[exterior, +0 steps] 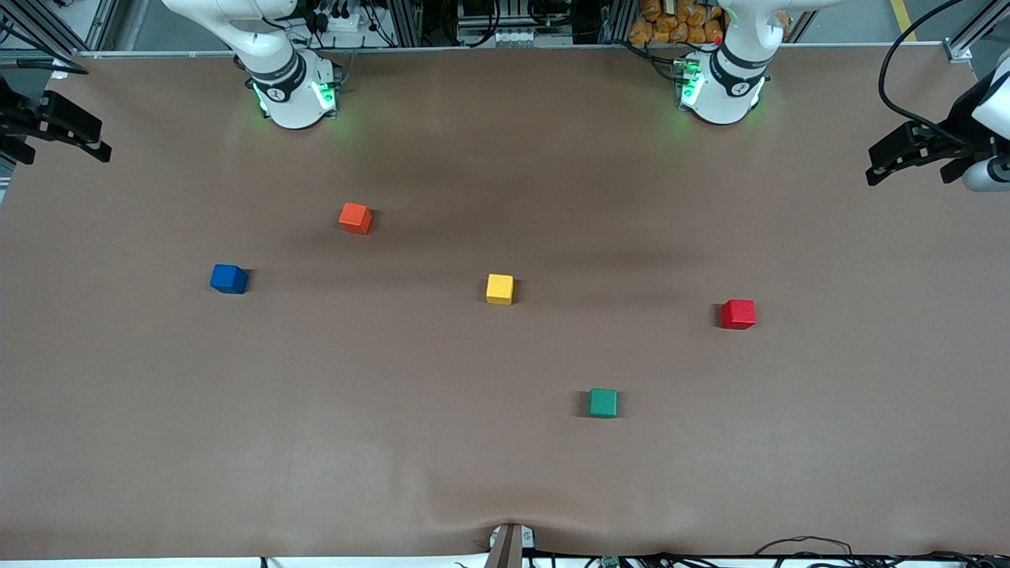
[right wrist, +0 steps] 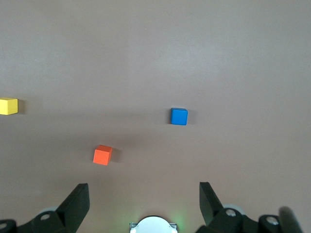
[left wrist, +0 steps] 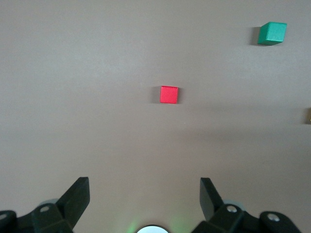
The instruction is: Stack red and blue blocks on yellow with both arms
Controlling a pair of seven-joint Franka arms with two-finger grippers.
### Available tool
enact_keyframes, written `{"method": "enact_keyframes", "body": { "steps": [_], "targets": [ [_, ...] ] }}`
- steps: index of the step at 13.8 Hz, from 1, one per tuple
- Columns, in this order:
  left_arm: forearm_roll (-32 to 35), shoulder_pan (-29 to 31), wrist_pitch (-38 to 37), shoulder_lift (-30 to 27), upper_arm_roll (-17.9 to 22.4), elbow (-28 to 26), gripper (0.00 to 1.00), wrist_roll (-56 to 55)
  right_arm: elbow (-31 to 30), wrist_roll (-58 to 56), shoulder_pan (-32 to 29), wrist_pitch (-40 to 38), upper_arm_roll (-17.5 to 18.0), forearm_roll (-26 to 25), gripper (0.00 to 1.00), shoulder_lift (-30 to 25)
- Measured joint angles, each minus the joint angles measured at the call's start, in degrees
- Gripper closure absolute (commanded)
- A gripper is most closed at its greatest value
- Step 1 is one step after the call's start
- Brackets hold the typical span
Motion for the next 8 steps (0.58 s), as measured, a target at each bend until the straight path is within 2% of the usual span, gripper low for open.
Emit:
{"method": "enact_keyframes", "body": {
  "steps": [8],
  "targets": [
    [0.0,0.01,-0.68,0.47,0.15,0.54,0.0,0.0,0.0,0.0,0.0,0.0,0.0,0.0,0.0,0.0]
  ]
}}
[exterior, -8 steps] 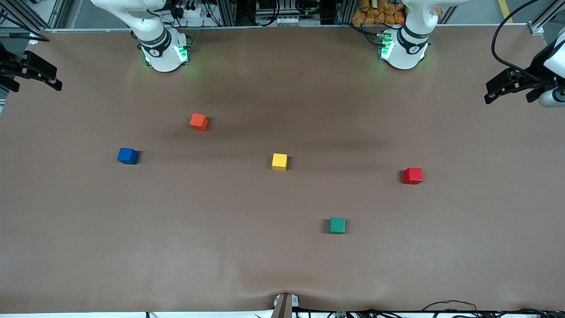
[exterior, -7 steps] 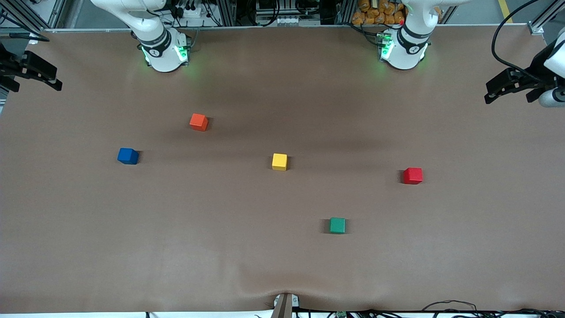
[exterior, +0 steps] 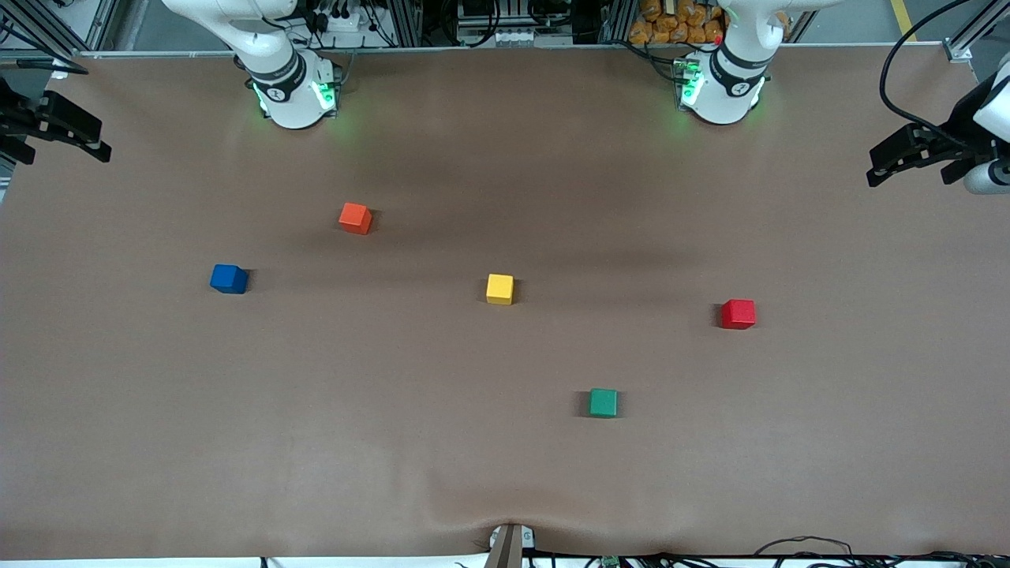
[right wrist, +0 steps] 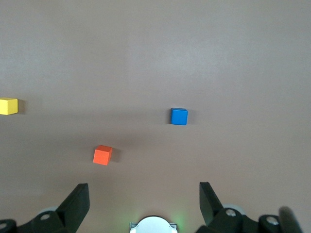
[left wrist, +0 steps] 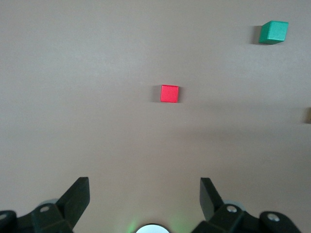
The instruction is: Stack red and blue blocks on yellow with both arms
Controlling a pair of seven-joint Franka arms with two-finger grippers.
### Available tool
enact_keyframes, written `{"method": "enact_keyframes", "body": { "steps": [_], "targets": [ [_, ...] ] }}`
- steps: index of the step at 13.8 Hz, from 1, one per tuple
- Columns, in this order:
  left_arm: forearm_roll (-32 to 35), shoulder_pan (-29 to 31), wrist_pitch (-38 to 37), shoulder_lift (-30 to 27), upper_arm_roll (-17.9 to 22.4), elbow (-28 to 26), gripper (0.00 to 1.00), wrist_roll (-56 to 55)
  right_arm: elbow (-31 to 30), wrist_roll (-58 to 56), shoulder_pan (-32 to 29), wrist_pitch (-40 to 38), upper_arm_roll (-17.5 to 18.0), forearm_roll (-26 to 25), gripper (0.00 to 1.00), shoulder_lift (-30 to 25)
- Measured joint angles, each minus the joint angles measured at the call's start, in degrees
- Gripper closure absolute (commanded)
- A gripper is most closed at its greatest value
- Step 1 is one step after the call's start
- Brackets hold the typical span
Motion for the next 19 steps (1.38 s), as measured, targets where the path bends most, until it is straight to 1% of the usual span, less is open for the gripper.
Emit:
{"method": "enact_keyframes", "body": {
  "steps": [8,19],
  "targets": [
    [0.0,-0.29,-2.13,0.61,-1.47,-0.03,0.0,-0.13,0.0,0.0,-0.02,0.0,-0.02,0.0,0.0,0.0],
    [0.0,-0.18,-2.45,0.73,-1.52,-0.8,0.0,-0.13,0.0,0.0,-0.06,-0.02,-0.03,0.0,0.0,0.0]
  ]
}}
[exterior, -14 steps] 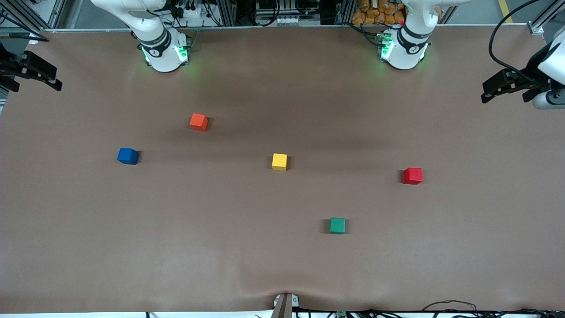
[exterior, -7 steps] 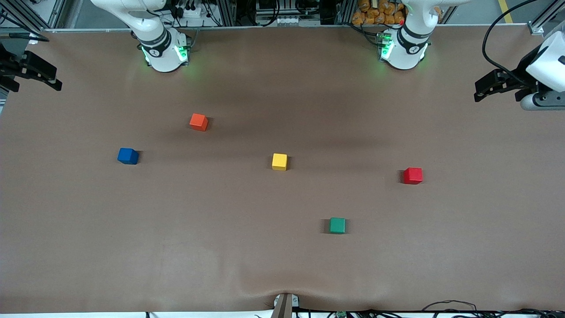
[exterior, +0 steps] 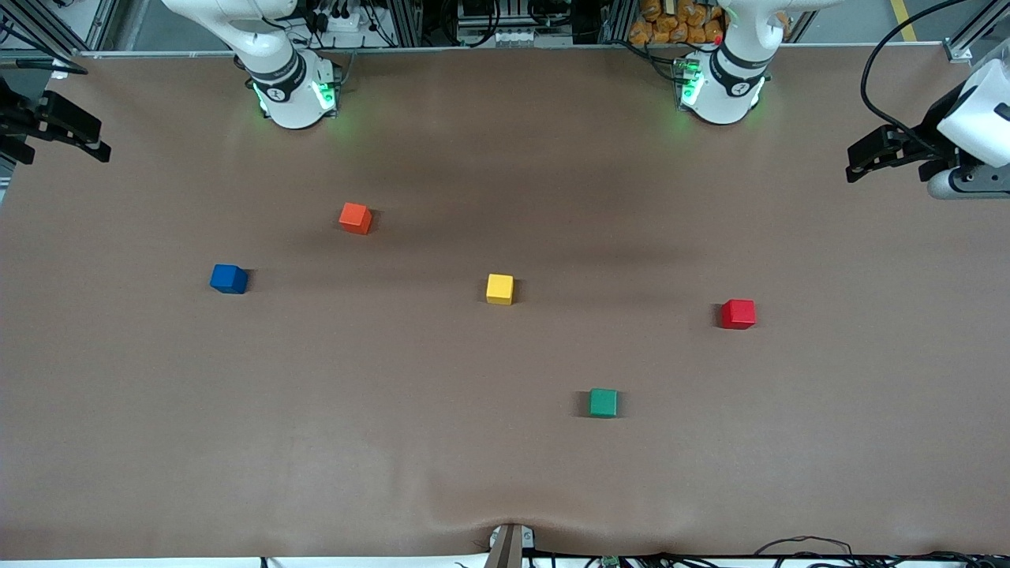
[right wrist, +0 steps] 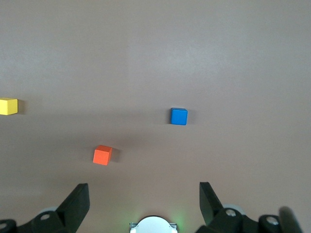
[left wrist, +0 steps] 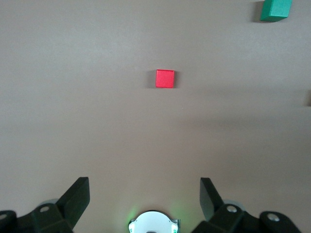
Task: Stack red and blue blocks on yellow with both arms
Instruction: 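Move the left gripper down over the red cube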
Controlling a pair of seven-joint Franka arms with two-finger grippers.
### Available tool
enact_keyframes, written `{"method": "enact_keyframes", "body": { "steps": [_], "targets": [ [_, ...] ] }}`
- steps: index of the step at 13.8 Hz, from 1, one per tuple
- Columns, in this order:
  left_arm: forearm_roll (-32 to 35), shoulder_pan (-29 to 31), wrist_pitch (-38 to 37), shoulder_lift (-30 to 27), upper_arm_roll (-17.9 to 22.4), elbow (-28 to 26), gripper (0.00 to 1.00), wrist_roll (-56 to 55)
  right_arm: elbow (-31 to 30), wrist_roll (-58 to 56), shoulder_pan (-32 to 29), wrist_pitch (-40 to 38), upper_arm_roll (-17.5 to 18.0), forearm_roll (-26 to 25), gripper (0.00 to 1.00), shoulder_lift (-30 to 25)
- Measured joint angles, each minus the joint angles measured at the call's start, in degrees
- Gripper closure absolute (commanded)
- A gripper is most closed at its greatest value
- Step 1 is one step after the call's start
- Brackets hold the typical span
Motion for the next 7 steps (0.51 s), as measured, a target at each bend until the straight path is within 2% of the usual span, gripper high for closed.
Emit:
{"method": "enact_keyframes", "body": {
  "steps": [7],
  "targets": [
    [0.0,0.02,-0.05,0.06,0.0,-1.7,0.0,0.0,0.0,0.0,-0.42,-0.02,-0.08,0.0,0.0,0.0]
  ]
}}
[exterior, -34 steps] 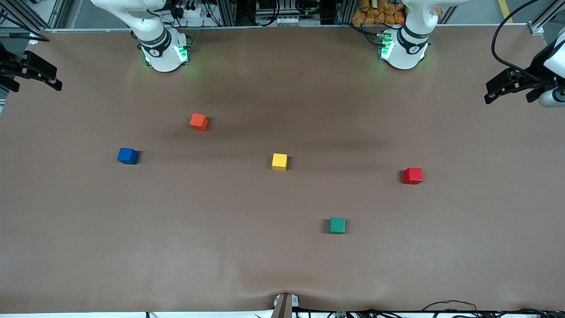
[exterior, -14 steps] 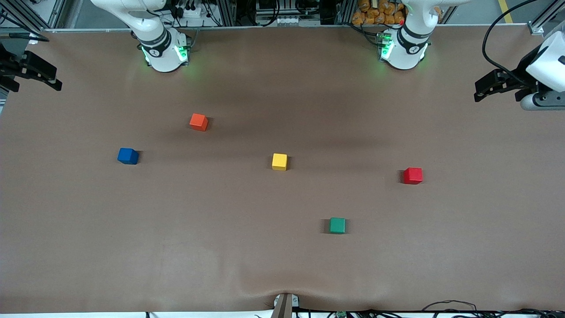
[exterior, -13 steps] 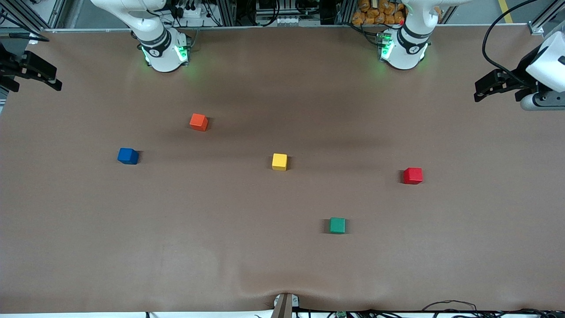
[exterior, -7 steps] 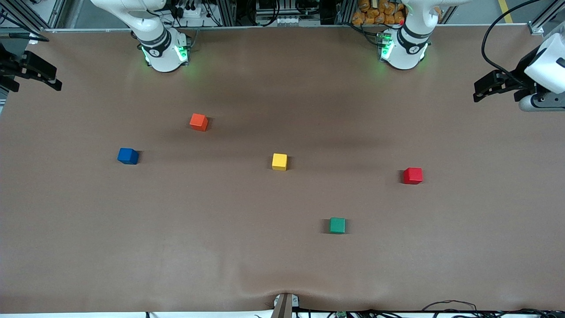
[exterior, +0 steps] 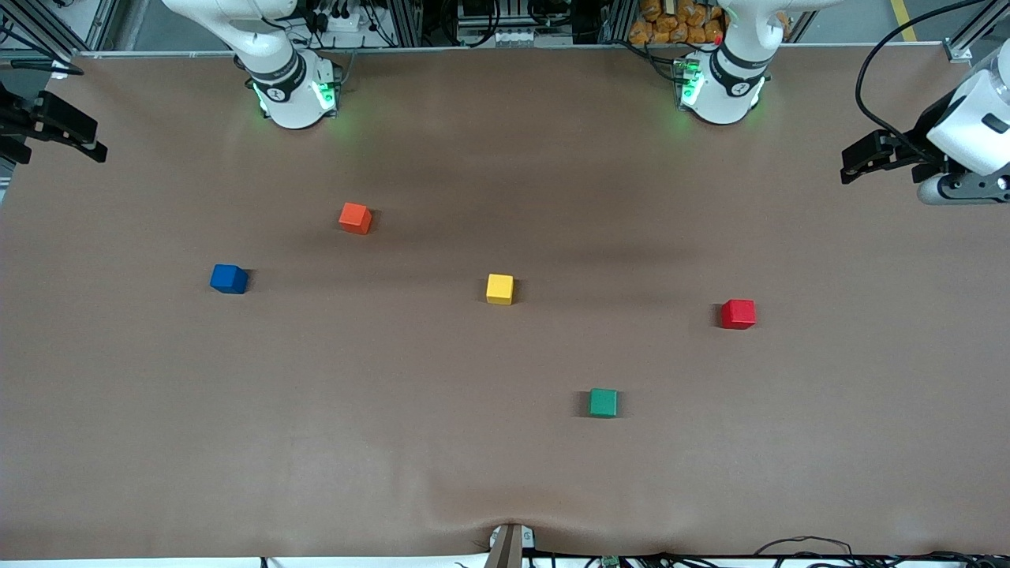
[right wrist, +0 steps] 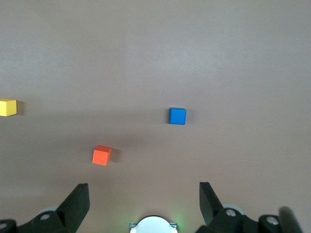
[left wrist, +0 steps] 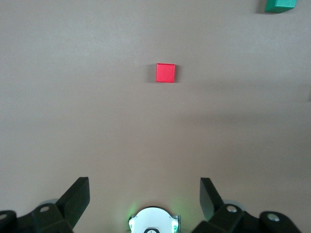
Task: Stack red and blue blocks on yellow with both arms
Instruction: 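Move the left gripper down over the red cube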
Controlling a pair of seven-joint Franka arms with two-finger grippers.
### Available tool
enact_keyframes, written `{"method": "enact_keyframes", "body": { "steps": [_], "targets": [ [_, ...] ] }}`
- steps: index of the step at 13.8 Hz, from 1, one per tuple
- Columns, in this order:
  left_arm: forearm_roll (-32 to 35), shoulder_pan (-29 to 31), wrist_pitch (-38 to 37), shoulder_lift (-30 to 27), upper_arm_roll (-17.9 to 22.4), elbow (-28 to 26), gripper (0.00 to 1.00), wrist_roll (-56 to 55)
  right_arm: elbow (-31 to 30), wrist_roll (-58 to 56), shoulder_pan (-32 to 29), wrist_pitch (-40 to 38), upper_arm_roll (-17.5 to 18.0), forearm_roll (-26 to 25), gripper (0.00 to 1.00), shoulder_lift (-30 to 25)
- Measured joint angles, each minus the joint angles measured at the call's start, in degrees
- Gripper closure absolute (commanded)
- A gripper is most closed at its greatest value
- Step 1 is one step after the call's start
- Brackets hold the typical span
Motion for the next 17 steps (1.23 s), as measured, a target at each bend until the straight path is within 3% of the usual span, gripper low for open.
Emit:
{"method": "enact_keyframes", "body": {
  "steps": [5,12,17],
  "targets": [
    [0.0,0.52,4.54,0.41,0.12,-4.56,0.0,-0.06,0.0,0.0,-0.06,-0.01,0.0,0.0,0.0,0.0],
    [0.0,0.98,21.03,1.36,0.14,-16.87,0.0,-0.24,-0.01,0.0,-0.08,-0.01,0.0,0.0,0.0,0.0],
    [0.0,1.18,26.99,7.5,0.14,-19.11,0.0,-0.26,-0.03,0.02,-0.25,-0.07,-0.01,0.0,0.0,0.01]
  ]
}}
